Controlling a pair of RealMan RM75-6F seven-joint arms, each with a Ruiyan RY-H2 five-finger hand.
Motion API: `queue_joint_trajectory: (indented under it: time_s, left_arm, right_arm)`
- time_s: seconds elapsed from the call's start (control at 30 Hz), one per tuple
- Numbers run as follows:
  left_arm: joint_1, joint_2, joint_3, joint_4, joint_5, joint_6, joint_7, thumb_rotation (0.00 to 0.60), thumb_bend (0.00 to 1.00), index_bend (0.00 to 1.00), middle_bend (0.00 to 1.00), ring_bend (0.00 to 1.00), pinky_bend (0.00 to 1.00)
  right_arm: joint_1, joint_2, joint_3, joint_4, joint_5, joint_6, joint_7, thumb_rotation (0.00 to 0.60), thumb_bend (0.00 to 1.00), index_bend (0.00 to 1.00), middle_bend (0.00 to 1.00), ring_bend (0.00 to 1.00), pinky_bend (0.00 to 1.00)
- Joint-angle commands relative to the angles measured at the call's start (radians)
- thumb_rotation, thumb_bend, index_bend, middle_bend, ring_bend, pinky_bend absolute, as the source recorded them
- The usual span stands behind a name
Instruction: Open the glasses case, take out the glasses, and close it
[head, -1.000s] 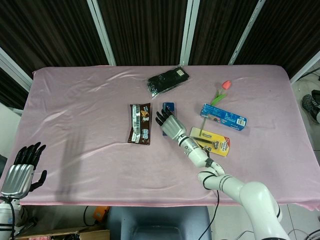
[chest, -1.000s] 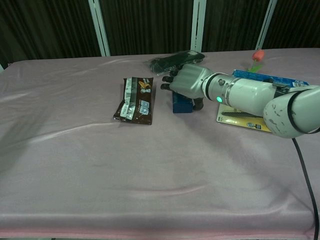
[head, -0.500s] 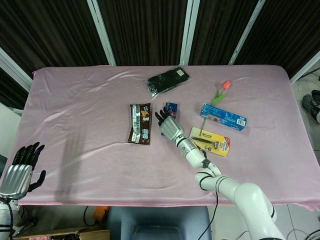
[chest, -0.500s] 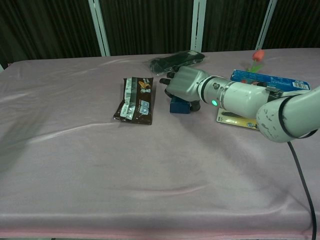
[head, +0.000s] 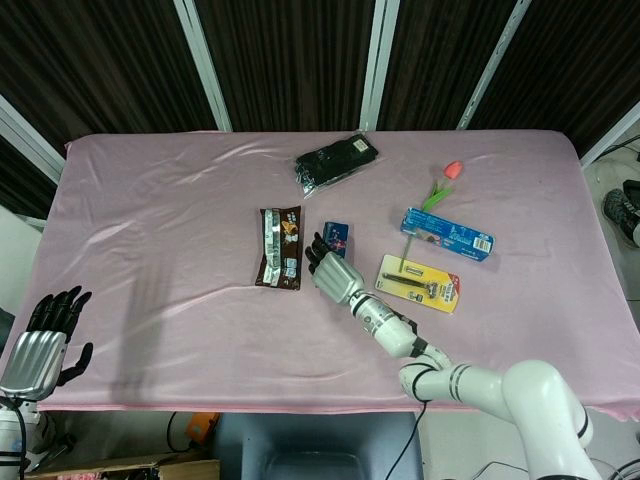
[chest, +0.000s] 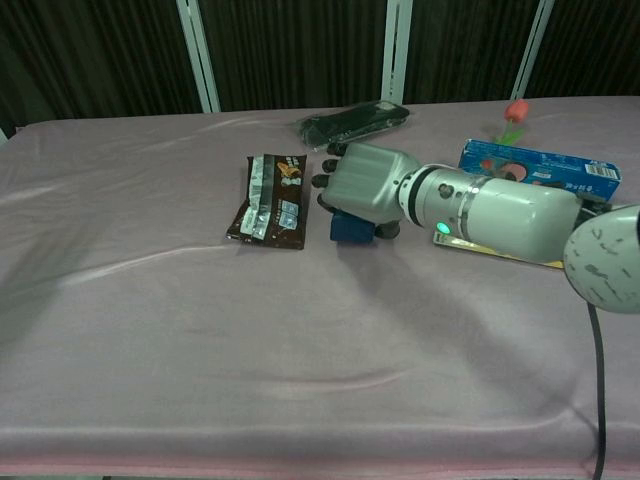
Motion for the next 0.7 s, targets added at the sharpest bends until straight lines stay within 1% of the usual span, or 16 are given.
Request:
queue_joint_trajectory:
  time_s: [0.03,0.07,0.17,0.23,0.3,0.33,0.43,0.53,0.57,0.63,0.7]
  left_arm:
    - [0.000,0.002,0.010,-0.007,0.016,0.000,0.005,0.600,0.43,0.00,0.00,0.00,0.00]
    - [0.001,0.004,0.013,-0.009,0.020,0.000,0.005,0.600,0.43,0.00,0.00,0.00,0.00]
    - [0.001,0.006,0.017,-0.011,0.027,0.002,0.001,0.600,0.42,0.00,0.00,0.00,0.00]
    - [0.002,0.009,0.018,-0.012,0.028,0.003,-0.003,0.600,0.42,0.00,0.00,0.00,0.00]
    - [0.003,0.013,0.019,-0.015,0.025,0.000,-0.005,0.600,0.42,0.00,0.00,0.00,0.00]
    - [0.002,0.014,0.019,-0.016,0.024,-0.002,-0.005,0.600,0.42,0.00,0.00,0.00,0.00]
    - [0.002,0.016,0.020,-0.019,0.024,-0.004,-0.004,0.600,0.42,0.00,0.00,0.00,0.00]
    - [0.001,0.017,0.022,-0.020,0.027,-0.005,-0.005,0.600,0.42,0.00,0.00,0.00,0.00]
    - [0.001,0.017,0.022,-0.019,0.028,-0.005,-0.005,0.600,0.42,0.00,0.00,0.00,0.00]
    - [0.001,0.017,0.022,-0.018,0.029,-0.005,-0.006,0.600,0.42,0.00,0.00,0.00,0.00]
    - [0.000,0.017,0.023,-0.018,0.028,-0.007,-0.007,0.600,0.42,0.00,0.00,0.00,0.00]
  right_arm:
    - [-0.066,0.112,-0.054,-0.343,0.207,0.104,-0.248,0.600,0.45,0.73,0.22,0.16,0.00]
    - [-0.063,0.120,-0.068,-0.396,0.246,0.133,-0.302,0.600,0.45,0.73,0.22,0.16,0.00]
    - [-0.053,0.123,-0.097,-0.479,0.308,0.191,-0.385,0.600,0.45,0.73,0.22,0.16,0.00]
    - [-0.044,0.124,-0.124,-0.522,0.316,0.230,-0.434,0.600,0.45,0.71,0.22,0.16,0.00]
    - [-0.037,0.122,-0.147,-0.552,0.322,0.259,-0.466,0.600,0.45,0.66,0.22,0.16,0.00]
    - [-0.035,0.119,-0.152,-0.562,0.332,0.267,-0.471,0.600,0.45,0.61,0.22,0.16,0.00]
    - [-0.026,0.110,-0.156,-0.579,0.370,0.281,-0.472,0.600,0.45,0.40,0.22,0.16,0.00]
    - [-0.014,0.106,-0.157,-0.575,0.392,0.279,-0.455,0.600,0.45,0.27,0.21,0.15,0.00]
    - [-0.011,0.106,-0.156,-0.573,0.401,0.276,-0.446,0.600,0.45,0.23,0.20,0.14,0.00]
    - [-0.005,0.110,-0.155,-0.572,0.418,0.264,-0.420,0.600,0.45,0.18,0.19,0.13,0.00]
    - [0.000,0.119,-0.157,-0.573,0.426,0.259,-0.400,0.600,0.45,0.16,0.19,0.13,0.00]
